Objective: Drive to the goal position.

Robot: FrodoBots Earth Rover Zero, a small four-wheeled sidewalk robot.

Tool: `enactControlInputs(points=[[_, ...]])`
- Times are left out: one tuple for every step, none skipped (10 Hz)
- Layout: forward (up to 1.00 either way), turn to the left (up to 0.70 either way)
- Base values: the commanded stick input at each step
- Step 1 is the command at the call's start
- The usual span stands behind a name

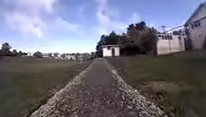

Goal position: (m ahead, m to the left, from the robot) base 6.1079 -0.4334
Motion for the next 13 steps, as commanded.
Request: enactControlInputs(points=[[0.85, 0.00], [0.85, 0.00], [0.85, 0.00], [0.85, 0.00], [0.85, 0.00], [0.85, 0.00], [0.85, 0.00], [0.85, 0.00], [0.85, 0.00], [0.85, 0.00], [0.85, 0.00], [0.85, 0.00], [0.85, 0.00]])
